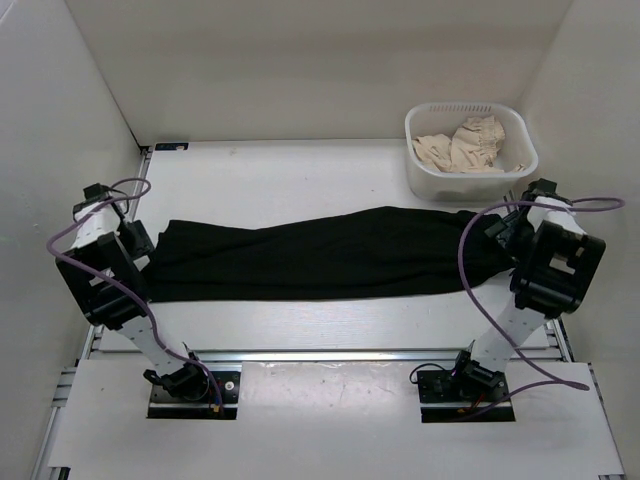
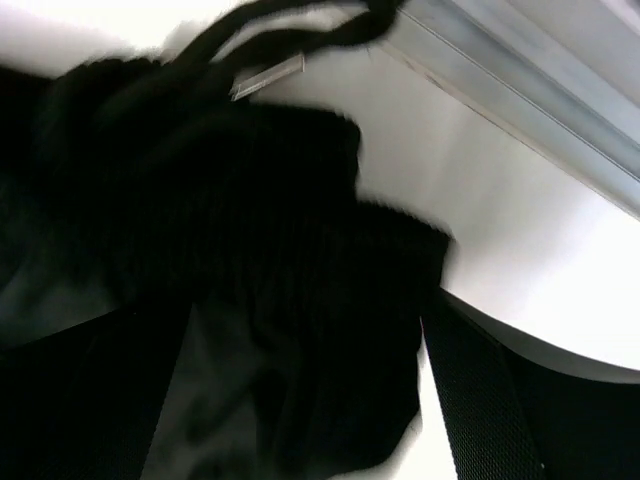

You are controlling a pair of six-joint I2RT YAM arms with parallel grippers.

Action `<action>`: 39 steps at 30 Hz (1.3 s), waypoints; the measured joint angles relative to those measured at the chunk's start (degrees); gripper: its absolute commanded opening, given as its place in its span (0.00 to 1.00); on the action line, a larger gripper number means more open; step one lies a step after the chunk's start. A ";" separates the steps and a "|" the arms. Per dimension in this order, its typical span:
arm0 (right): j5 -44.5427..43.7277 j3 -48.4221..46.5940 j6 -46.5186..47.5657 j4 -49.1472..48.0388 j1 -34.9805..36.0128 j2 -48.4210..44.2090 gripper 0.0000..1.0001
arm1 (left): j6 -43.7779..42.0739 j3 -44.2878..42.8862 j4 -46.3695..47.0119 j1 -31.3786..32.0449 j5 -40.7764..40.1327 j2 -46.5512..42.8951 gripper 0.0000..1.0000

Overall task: Fold and stack the trousers
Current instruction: Fold the trousers

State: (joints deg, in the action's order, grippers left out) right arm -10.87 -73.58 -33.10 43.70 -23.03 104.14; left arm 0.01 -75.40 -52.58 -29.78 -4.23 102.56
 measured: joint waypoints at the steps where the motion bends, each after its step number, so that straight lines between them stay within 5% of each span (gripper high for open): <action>1: -0.15 -0.31 -0.20 -0.83 0.35 2.21 0.89 | 0.00 0.00 -0.02 0.81 0.48 -0.13 0.72; 3: -0.33 -0.46 -0.59 -1.66 0.96 5.44 0.69 | 0.00 0.02 -0.09 2.49 1.33 -0.15 0.72; 4: 0.33 -1.01 -0.96 -1.86 1.31 5.88 0.44 | 0.02 0.20 0.02 3.21 1.62 -0.15 0.72; 6: 0.11 -1.18 -1.29 -2.51 2.25 5.88 0.23 | 0.00 1.33 0.81 4.72 1.73 -0.13 0.72; 7: 0.00 -1.18 -1.40 -2.67 2.71 5.90 0.05 | 0.00 2.40 1.36 5.20 1.70 -0.11 0.72; 8: -0.13 -1.18 -1.14 -2.82 3.17 5.88 0.00 | 0.00 3.56 1.75 5.53 1.64 0.09 0.72; 14: -2.91 -1.18 0.04 -2.82 3.89 4.87 0.00 | -0.02 9.27 3.48 7.23 -0.68 2.12 0.72; 19: -13.77 -4.50 3.06 1.51 11.06 -2.12 0.00 | -0.35 9.60 3.98 10.86 -3.56 1.75 0.72; 25: -29.18 -16.00 3.37 2.91 44.35 -6.60 0.00 | -0.63 9.79 4.28 12.44 -4.46 1.51 0.72; 30: -33.97 -25.92 -1.16 5.92 70.53 2.84 0.00 | -0.66 9.66 4.20 13.05 -5.25 1.53 0.72; 39: -33.79 -35.80 -6.38 8.52 85.68 21.64 0.00 | -0.63 8.72 4.66 16.92 -8.00 2.03 0.74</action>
State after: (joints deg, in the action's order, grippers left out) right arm -44.66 -109.38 -39.48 52.23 62.65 125.78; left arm -0.62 -66.67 -47.92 -12.86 -12.23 104.60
